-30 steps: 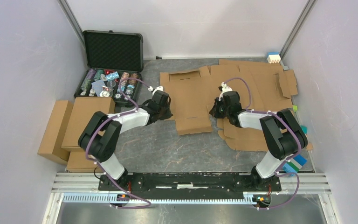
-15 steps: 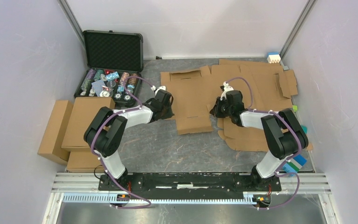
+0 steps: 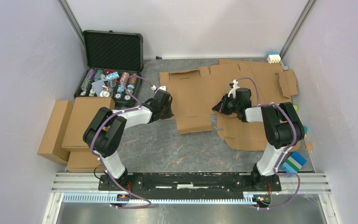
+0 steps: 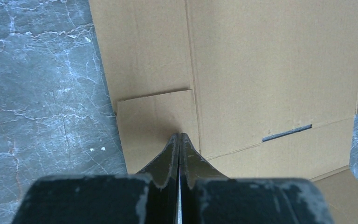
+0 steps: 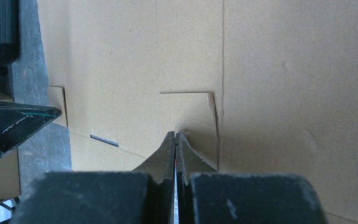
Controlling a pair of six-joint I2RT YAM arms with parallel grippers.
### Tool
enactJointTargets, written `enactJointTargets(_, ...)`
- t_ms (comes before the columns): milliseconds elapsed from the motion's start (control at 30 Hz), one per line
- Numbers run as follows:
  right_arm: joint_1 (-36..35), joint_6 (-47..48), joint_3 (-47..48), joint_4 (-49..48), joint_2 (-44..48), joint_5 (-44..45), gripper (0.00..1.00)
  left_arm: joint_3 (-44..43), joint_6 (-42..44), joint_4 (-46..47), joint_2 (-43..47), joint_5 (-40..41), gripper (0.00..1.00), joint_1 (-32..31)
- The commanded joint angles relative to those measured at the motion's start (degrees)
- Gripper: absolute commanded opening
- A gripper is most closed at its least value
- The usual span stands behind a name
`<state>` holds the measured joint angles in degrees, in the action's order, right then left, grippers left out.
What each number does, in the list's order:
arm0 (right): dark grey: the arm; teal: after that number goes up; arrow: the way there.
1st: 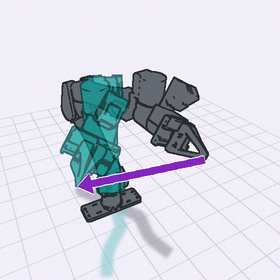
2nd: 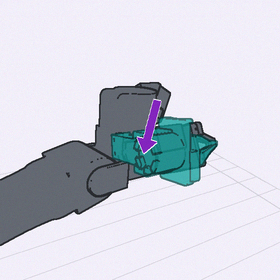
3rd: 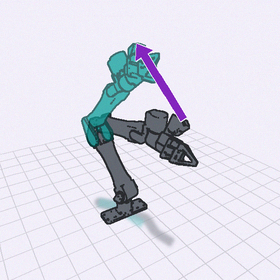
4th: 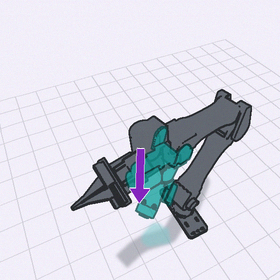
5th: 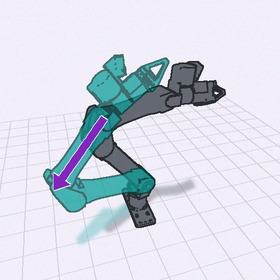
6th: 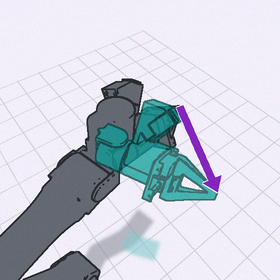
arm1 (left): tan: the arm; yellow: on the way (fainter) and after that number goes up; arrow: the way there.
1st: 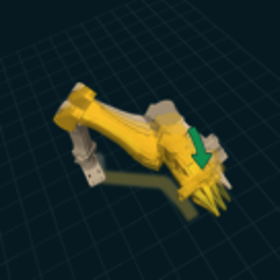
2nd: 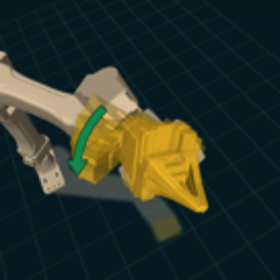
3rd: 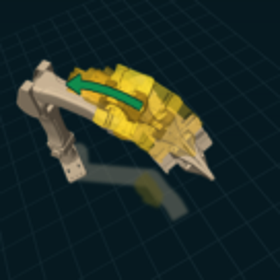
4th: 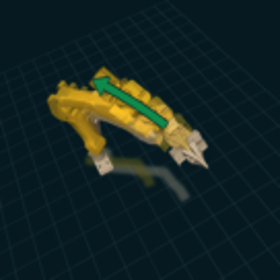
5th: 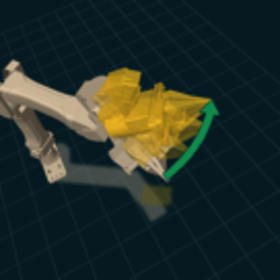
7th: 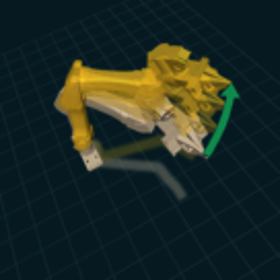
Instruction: Fold the paper box
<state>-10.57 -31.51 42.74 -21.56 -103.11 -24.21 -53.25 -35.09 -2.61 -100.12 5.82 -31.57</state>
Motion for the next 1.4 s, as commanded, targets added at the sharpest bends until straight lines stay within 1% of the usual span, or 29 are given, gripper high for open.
enactJointTargets(0,0.4,1.9,0.6,3.3,-4.8,2.9,0.00,0.9,2.9,-0.5,0.9,-1.3,0.02,0.0)
enactJointTargets(100,0.5,3.1,1.1,6.2,-6.8,4.7,0.00,0.8,4.5,-0.7,1.9,-2.6,0.02,0.0)
enactJointTargets(233,0.7,2.7,0.7,5.2,-6.7,4.0,0.00,1.7,6.0,0.3,4.1,-4.3,0.02,0.0)
enactJointTargets(333,0.7,2.2,-0.3,3.8,-5.9,3.3,0.00,4.0,4.9,2.4,6.8,-4.3,0.02,0.4)
enactJointTargets(433,0.6,1.6,-0.5,2.6,-6.0,1.6,0.00,6.7,2.9,6.8,8.6,-8.8,0.02,2.9)
enactJointTargets(500,0.7,1.5,-0.6,2.4,-5.7,1.4,0.00,7.5,2.1,7.5,9.0,-9.7,0.02,4.3)
enactJointTargets(600,0.7,1.5,-0.9,2.2,-5.2,1.7,0.00,6.9,1.4,6.2,7.6,-8.8,0.02,5.1)
enactJointTargets(800,0.6,1.4,-1.0,1.8,-4.9,1.4,0.00,2.1,1.6,0.5,1.0,-10.1,0.02,5.5)
enactJointTargets(900,0.7,1.4,-1.3,1.7,-4.4,1.6,0.00,0.9,1.3,-2.2,0.0,-7.8,0.02,5.5)
enactJointTargets(967,0.7,1.6,-1.3,1.7,-4.0,1.8,0.00,1.0,1.3,-2.7,0.3,-6.5,0.02,5.4)
enactJointTargets(1067,0.7,1.9,-1.6,1.7,-3.3,2.0,0.00,1.4,2.0,-2.4,1.6,-6.9,0.02,5.5)
enactJointTargets(1200,0.6,2.0,-1.9,1.8,-2.4,2.4,0.00,4.2,4.1,1.1,6.7,-8.4,0.02,5.5)
enactJointTargets(1267,0.6,2.2,-2.0,1.8,-2.1,2.5,0.00,7.1,4.6,4.4,10.2,-8.1,0.05,5.4)
enactJointTargets(1367,0.5,2.4,-2.0,1.8,-1.9,2.3,0.00,10.0,4.8,7.2,14.5,-6.4,0.22,5.5)
